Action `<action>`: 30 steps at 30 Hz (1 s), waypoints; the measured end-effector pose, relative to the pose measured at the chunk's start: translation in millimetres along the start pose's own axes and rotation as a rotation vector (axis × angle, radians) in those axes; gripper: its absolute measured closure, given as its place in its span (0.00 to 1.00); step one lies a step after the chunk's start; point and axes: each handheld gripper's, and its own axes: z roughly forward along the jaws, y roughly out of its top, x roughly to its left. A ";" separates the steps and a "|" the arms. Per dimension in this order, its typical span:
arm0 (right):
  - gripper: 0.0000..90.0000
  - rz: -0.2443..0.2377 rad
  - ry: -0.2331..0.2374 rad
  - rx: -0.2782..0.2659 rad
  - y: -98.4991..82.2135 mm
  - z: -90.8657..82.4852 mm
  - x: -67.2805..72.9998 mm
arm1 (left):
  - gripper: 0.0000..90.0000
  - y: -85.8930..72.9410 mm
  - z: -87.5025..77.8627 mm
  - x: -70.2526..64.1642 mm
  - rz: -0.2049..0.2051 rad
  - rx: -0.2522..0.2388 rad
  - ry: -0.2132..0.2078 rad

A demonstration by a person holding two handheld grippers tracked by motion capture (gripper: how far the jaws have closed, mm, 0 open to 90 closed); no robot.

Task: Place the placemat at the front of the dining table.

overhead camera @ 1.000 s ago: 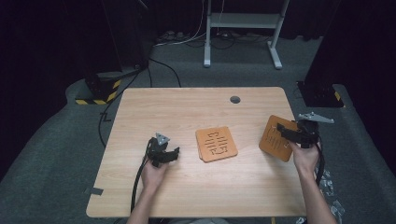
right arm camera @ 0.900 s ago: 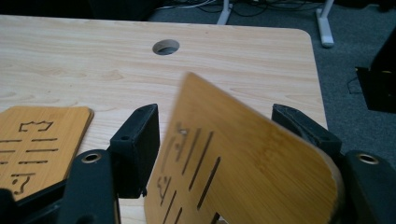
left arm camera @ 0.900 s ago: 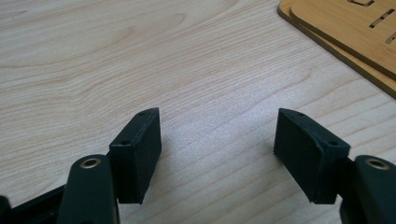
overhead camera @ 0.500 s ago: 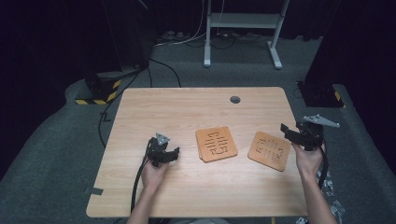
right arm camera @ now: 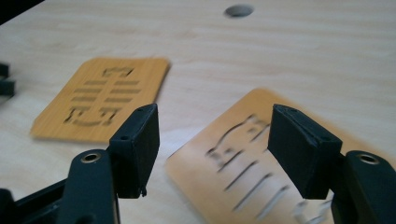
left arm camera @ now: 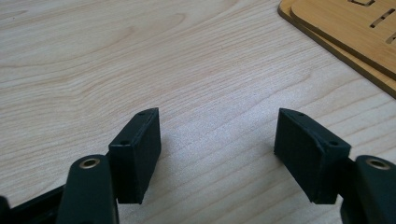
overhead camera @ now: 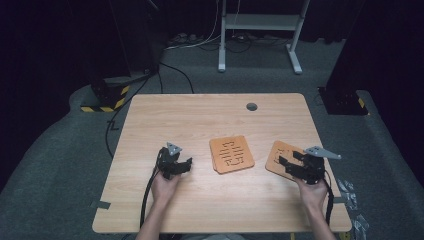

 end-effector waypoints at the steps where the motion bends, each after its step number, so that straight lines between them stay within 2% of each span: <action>1: 0.38 0.000 0.000 0.000 0.0 0.0 0.0 | 0.34 0.0 0.0 0.0 0.000 0.000 0.000; 2: 0.38 -0.012 0.014 0.021 -10.9 5.2 11.9 | 0.34 0.0 0.0 0.0 -0.001 0.000 0.001; 4: 0.38 -0.019 0.034 0.031 -18.2 9.3 20.0 | 0.34 -0.1 0.0 0.0 -0.001 0.000 0.001; 6: 0.38 -0.050 0.046 0.055 -24.7 15.2 31.3 | 0.34 0.0 0.0 0.1 -0.001 0.000 0.001; 7: 0.38 -0.050 0.046 0.055 -24.7 15.2 31.3 | 0.34 0.0 0.0 0.1 -0.001 0.000 0.001; 8: 0.38 -0.069 0.046 0.065 -26.0 17.1 35.1 | 0.34 0.0 0.0 0.0 -0.002 0.000 0.001; 9: 0.39 -0.104 0.056 0.087 -30.7 23.3 48.6 | 0.34 0.0 0.0 0.0 -0.002 0.001 0.001; 10: 0.39 -0.128 0.065 0.103 -33.0 26.1 54.6 | 0.34 -0.1 -0.1 0.0 -0.002 0.001 0.001; 11: 0.39 -0.128 0.065 0.103 -33.0 26.1 54.6 | 0.34 -0.1 -0.1 0.0 -0.002 0.001 0.001; 12: 0.39 -0.179 0.072 0.131 -37.6 31.9 66.2 | 0.34 -0.1 0.0 0.0 -0.002 0.000 0.001; 13: 0.39 -0.179 0.072 0.131 -37.6 31.9 66.2 | 0.34 -0.1 0.0 0.0 -0.002 0.000 0.001; 14: 0.39 -0.209 0.084 0.150 -41.0 37.4 74.4 | 0.34 -0.1 -0.1 0.0 -0.001 0.001 0.001; 19: 0.38 -0.223 0.116 0.166 -44.6 43.4 84.3 | 0.34 -0.1 -0.1 0.0 -0.001 0.001 0.001; 20: 0.38 -0.247 0.120 0.171 -46.9 46.0 87.9 | 0.34 -0.1 -0.1 0.0 -0.002 0.001 0.001; 21: 0.38 -0.247 0.120 0.171 -46.9 46.0 87.9 | 0.34 -0.1 -0.1 0.0 -0.002 0.001 0.001; 22: 0.37 -0.271 0.108 0.198 -49.3 49.1 92.1 | 0.34 -0.1 -0.1 0.0 -0.001 0.001 0.002; 30: 0.35 -0.290 0.132 0.207 -49.1 49.7 93.1 | 0.34 -0.1 -0.1 -0.2 -0.002 0.001 0.003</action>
